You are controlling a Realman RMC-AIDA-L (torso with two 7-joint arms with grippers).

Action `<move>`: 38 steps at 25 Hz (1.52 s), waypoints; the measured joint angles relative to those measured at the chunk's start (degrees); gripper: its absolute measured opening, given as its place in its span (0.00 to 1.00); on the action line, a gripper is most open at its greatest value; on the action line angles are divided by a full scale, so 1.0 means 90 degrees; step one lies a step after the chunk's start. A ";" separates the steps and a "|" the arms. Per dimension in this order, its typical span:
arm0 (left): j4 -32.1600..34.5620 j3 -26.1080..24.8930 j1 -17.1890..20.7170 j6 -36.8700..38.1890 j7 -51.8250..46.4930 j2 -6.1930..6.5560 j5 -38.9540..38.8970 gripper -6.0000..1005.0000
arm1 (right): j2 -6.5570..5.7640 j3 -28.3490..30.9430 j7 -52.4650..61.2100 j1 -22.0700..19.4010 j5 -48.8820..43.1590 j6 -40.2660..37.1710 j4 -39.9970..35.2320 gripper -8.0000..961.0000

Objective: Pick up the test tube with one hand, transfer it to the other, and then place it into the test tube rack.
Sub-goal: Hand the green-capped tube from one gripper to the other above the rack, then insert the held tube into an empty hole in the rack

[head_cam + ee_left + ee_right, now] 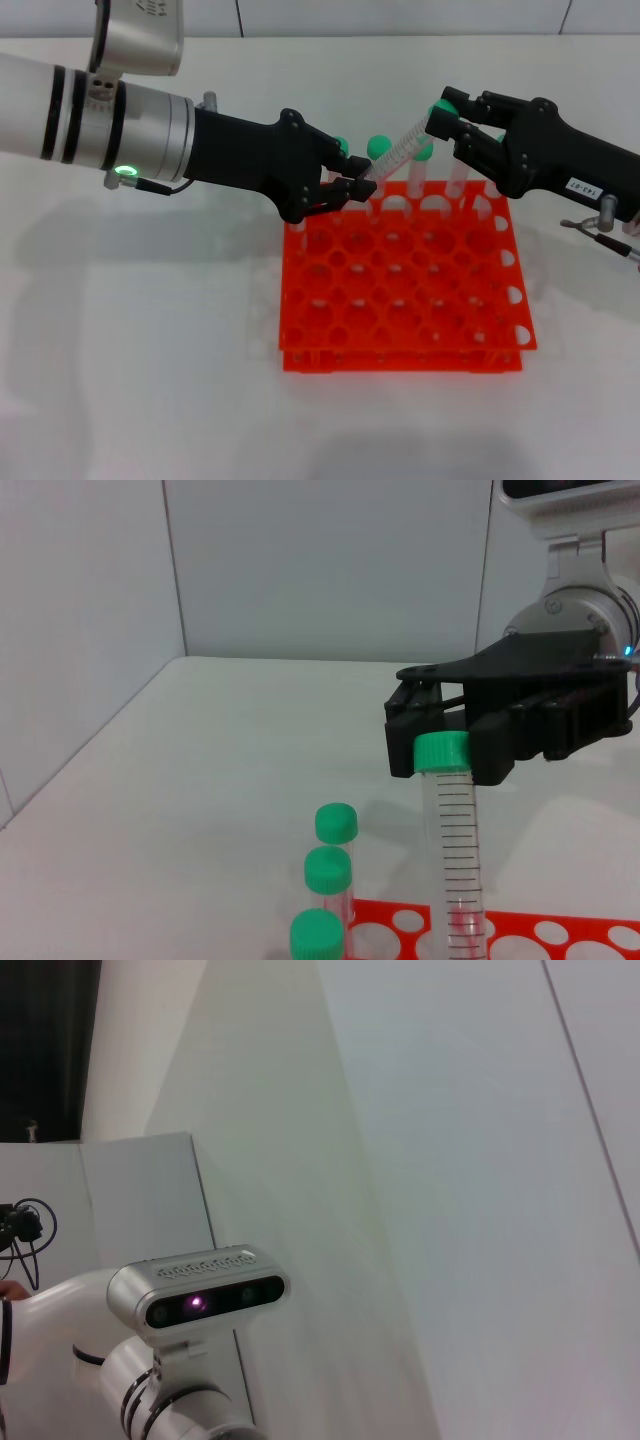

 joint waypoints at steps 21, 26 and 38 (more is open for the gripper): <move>0.0012 -0.0004 0.0012 0.0059 -0.0020 -0.0045 -0.0042 0.22 | 0.0000 -0.0095 0.0041 0.0030 0.0012 -0.0005 0.0000 0.29; 0.0018 0.0005 0.0016 0.0055 -0.0105 -0.0060 -0.0039 0.36 | 0.0000 -0.0090 0.0070 0.0029 0.0013 -0.0003 -0.0014 0.29; 0.2374 0.0020 0.0829 0.0671 -0.1924 -0.0072 0.0142 0.79 | -0.0019 -0.0125 0.0104 -0.0007 0.0019 -0.0016 -0.0051 0.30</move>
